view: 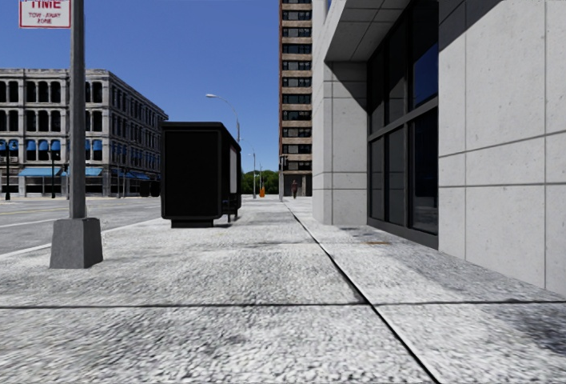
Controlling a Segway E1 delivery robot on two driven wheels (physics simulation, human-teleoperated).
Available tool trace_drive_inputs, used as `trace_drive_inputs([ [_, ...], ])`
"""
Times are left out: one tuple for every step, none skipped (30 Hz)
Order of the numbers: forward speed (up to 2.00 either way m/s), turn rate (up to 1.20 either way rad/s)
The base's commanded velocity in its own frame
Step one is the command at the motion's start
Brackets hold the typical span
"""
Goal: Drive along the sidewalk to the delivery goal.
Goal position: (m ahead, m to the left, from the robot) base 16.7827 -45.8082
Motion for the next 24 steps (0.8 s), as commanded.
trace_drive_inputs([
  [2.00,0.00],
  [2.00,0.00],
  [2.00,0.00],
  [2.00,0.00],
  [2.00,0.00],
  [2.00,0.00],
  [2.00,0.00],
  [2.00,0.00],
  [2.00,0.00],
  [2.00,0.00],
  [2.00,0.00],
  [2.00,0.00],
  [2.00,0.00],
  [2.00,0.00],
  [2.00,0.00],
  [2.00,0.00],
  [2.00,0.00],
  [2.00,0.00],
  [2.00,0.00],
  [2.00,0.00],
  [2.00,0.00],
  [2.00,0.00],
  [2.00,0.00],
  [2.00,0.00],
])
